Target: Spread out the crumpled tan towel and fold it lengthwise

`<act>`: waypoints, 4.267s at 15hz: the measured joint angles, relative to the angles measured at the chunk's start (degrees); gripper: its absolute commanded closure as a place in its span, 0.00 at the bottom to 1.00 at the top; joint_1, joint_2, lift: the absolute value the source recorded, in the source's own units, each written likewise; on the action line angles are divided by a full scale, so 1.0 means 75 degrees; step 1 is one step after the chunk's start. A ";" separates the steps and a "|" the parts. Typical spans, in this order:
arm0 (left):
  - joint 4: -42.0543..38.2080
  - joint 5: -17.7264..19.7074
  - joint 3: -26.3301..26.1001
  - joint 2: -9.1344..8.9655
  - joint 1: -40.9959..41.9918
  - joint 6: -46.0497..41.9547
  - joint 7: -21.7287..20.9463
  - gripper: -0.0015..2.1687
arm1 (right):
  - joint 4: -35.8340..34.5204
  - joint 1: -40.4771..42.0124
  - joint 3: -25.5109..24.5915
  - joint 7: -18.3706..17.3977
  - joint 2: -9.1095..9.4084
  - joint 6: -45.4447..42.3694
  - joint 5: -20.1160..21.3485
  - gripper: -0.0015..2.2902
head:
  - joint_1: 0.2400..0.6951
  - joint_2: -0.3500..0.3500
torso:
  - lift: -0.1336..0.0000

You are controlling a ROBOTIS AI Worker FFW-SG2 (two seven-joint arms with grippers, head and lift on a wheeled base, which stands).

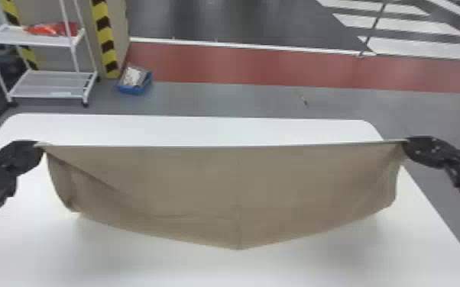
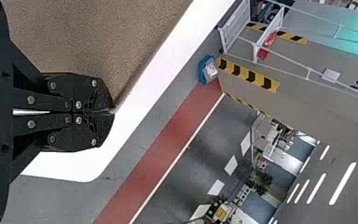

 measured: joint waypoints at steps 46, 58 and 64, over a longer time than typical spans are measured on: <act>0.0119 -0.1234 0.0901 0.0750 0.1720 -0.4089 -0.3606 0.96 | 0.1117 0.0928 -0.0870 0.2076 -0.0874 -0.2486 0.0805 0.91 | 1.00 0.09 | 0.07; 0.0535 -0.1133 0.1560 0.1097 0.0863 -0.3905 -0.3837 0.96 | 0.0707 0.1252 -0.0205 0.2076 -0.0991 -0.2966 0.1437 0.91 | 1.00 0.27 | 0.07; 0.0545 -0.1184 0.1546 0.1152 0.0882 -0.4142 -0.4114 0.96 | 0.1041 0.1105 0.0070 0.2076 -0.0965 -0.2751 0.1608 0.91 | 1.00 0.28 | 0.07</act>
